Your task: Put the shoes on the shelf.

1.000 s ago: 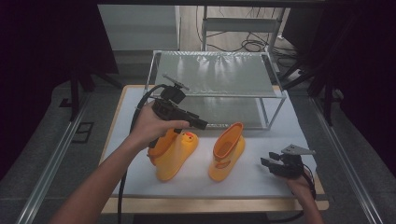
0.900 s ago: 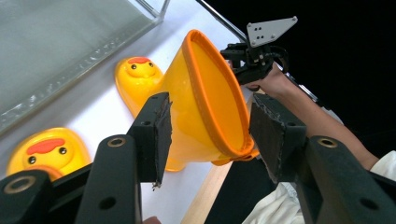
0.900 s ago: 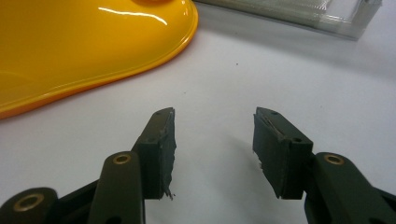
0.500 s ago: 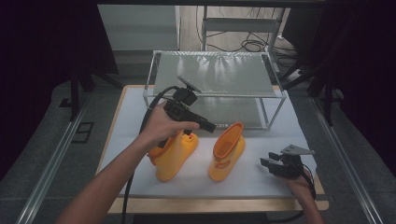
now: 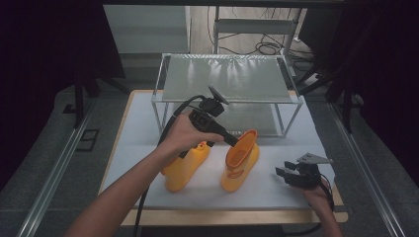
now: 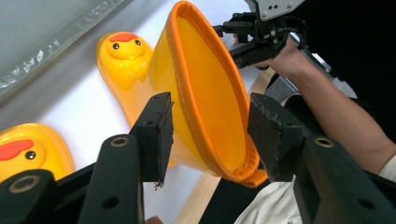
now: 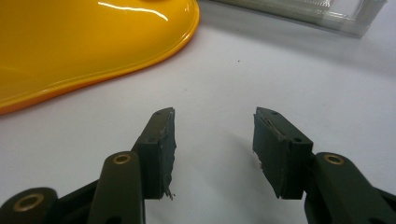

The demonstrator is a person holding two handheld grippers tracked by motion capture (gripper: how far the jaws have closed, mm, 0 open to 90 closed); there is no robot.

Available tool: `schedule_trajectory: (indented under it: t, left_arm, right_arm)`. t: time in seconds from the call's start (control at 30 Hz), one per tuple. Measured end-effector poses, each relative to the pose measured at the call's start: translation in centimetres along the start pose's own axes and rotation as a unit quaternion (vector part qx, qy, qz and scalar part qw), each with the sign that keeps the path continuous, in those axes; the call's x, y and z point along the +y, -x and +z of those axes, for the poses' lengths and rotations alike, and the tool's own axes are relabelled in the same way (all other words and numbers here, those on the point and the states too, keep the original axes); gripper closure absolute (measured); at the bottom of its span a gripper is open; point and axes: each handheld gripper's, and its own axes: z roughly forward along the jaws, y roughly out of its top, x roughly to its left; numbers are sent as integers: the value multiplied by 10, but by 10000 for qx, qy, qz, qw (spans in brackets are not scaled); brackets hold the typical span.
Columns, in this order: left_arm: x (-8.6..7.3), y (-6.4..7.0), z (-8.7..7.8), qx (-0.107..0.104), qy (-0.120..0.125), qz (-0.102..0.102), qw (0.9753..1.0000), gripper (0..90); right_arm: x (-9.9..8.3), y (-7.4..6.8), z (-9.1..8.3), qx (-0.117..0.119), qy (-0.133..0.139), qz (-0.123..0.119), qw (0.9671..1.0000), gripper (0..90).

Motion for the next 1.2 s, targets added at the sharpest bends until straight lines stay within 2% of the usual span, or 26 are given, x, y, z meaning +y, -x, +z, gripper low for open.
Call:
schedule_trajectory:
  t: [0.2, 0.67, 0.97, 1.13, 1.2]
  left_arm:
    - [6, 1, 13, 12, -89, -115, 9999, 518]
    - [13, -1, 35, 149, -445, -99, 9988, 529]
    - [17, -4, 50, 309, -596, -185, 9976, 545]
    - [18, -7, 61, 435, -669, -233, 9965, 581]
    - [18, -9, 65, 407, -651, -284, 9966, 607]
  right_arm:
    - [0, 1, -1, -6, 8, 24, 10000, 488]
    - [-1, 2, 0, -12, -5, 28, 10000, 488]
    - [-1, 3, 0, -18, -13, 37, 10000, 488]
    - [-2, 4, 0, -37, -17, 32, 10000, 488]
    - [-2, 4, 0, -48, -23, 29, 10000, 488]
